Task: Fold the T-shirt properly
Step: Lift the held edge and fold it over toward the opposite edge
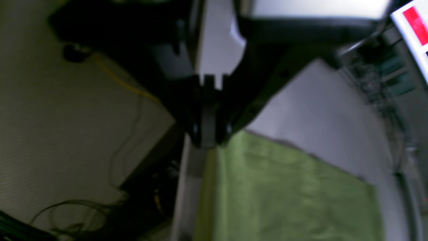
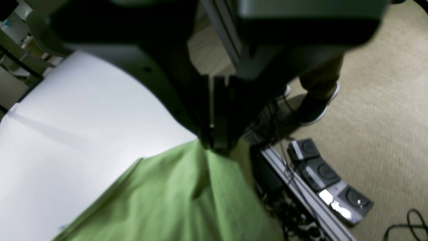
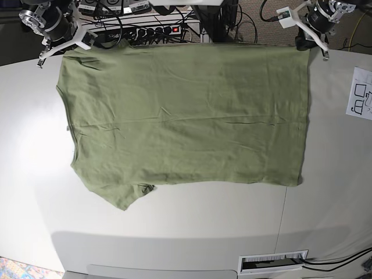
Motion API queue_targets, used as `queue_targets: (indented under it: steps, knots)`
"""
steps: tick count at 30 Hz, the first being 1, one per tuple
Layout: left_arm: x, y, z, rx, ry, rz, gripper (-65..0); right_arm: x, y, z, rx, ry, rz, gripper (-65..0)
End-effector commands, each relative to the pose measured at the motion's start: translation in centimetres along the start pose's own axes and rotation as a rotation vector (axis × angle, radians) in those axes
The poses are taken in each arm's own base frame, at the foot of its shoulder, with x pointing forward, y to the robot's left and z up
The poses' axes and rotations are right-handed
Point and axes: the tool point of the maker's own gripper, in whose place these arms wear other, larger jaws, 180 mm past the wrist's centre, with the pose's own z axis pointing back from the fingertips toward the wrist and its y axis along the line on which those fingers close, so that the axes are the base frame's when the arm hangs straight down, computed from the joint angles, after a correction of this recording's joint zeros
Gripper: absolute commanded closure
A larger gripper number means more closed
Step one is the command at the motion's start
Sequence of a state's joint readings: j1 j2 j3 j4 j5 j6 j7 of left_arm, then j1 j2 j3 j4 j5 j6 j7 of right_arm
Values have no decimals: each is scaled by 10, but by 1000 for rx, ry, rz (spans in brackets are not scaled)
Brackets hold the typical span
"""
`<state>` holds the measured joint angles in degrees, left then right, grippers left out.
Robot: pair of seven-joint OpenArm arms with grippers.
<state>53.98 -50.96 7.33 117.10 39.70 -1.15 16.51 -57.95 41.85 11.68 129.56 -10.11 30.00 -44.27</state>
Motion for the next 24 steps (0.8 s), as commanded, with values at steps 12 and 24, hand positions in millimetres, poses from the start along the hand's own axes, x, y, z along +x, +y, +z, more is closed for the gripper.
queue_targets:
  steps: [12, 24]
  knots:
    - [19, 80, 3, 302, -61, 5, 0, 31, -51, 6, -156, -120, -35, 0]
    - [17, 127, -30, 411, -150, 236, 0, 55, -88, 1, -284, -226, -179, 0]
